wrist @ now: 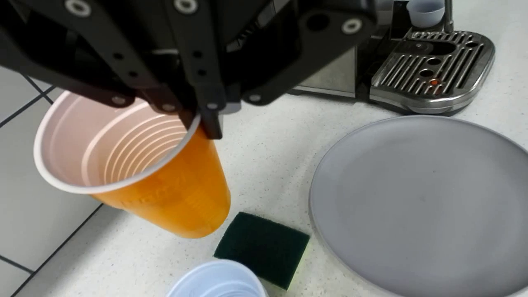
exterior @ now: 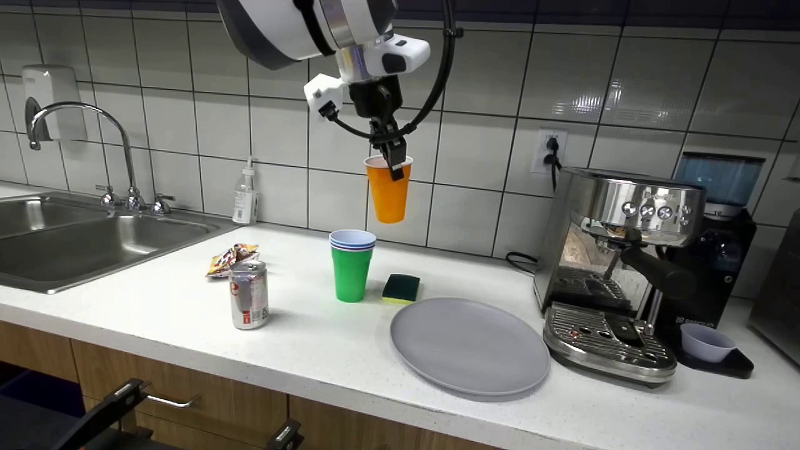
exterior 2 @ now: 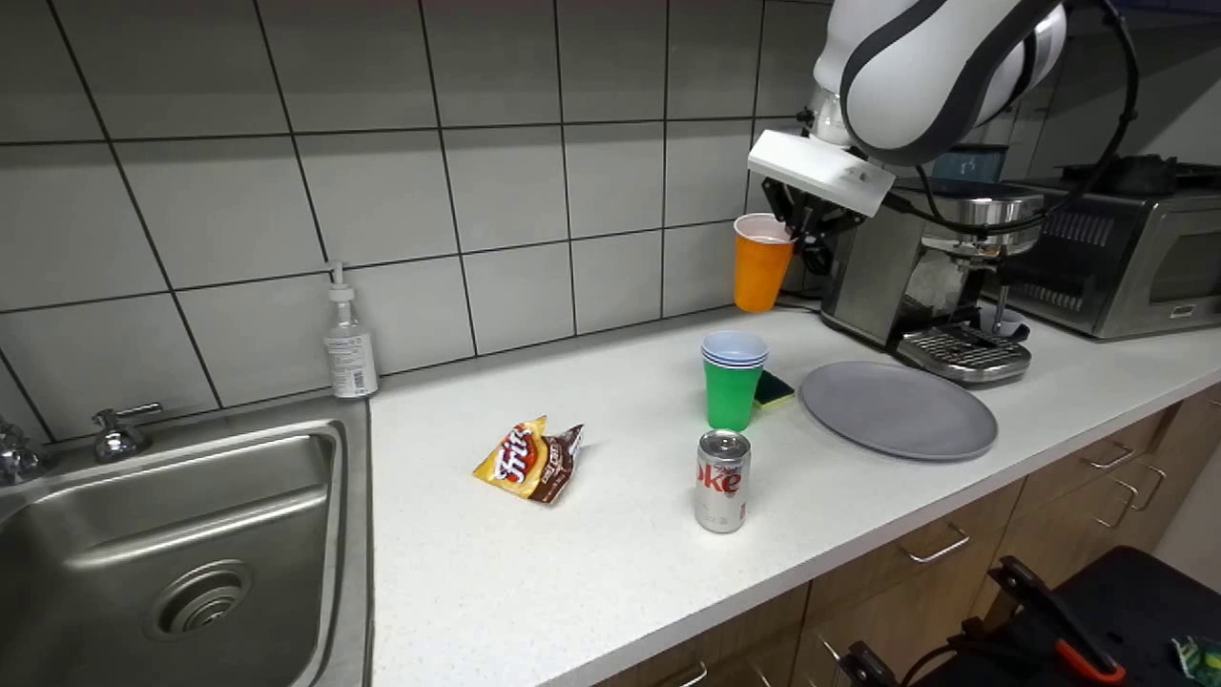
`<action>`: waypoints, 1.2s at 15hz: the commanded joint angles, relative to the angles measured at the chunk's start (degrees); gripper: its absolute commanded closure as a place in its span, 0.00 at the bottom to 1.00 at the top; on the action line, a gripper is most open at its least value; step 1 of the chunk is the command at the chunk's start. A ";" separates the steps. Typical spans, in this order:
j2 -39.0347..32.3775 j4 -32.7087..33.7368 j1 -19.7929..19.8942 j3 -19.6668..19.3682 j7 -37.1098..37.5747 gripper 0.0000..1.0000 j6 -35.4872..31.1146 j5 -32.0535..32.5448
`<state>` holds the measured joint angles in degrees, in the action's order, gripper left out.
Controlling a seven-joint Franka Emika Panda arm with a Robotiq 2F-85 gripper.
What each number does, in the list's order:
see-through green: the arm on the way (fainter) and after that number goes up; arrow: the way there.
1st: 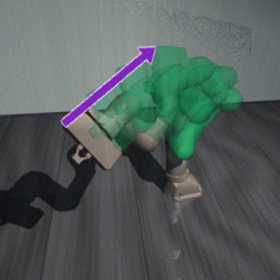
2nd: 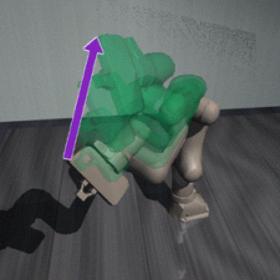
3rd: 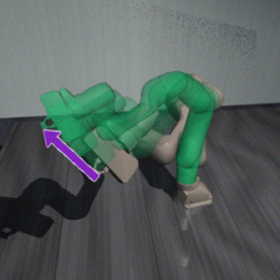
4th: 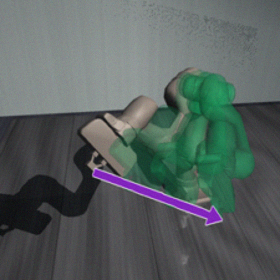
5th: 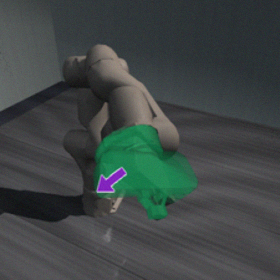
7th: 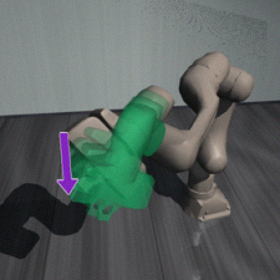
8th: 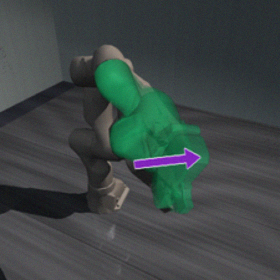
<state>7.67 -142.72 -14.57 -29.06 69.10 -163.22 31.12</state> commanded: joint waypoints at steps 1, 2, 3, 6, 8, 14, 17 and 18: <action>5.06 -3.34 -1.32 0.34 -2.36 0.99 2.13 -1.11; 4.76 -4.19 8.35 10.61 -6.34 0.99 1.41 -6.28; 5.07 -4.61 8.91 11.84 -7.48 0.99 1.60 -8.24; 5.01 -4.88 12.92 18.35 -13.15 0.99 3.26 -16.09; 4.62 -4.49 14.42 20.95 -16.05 0.99 4.45 -19.80; 3.57 -3.13 18.09 25.29 -19.09 0.99 6.11 -22.48; 3.31 -2.44 19.75 26.43 -18.44 0.99 7.37 -21.31; 3.19 -2.31 20.29 26.78 -18.05 0.99 7.43 -20.84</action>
<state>10.65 -146.40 2.82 -4.80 52.22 -158.46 10.11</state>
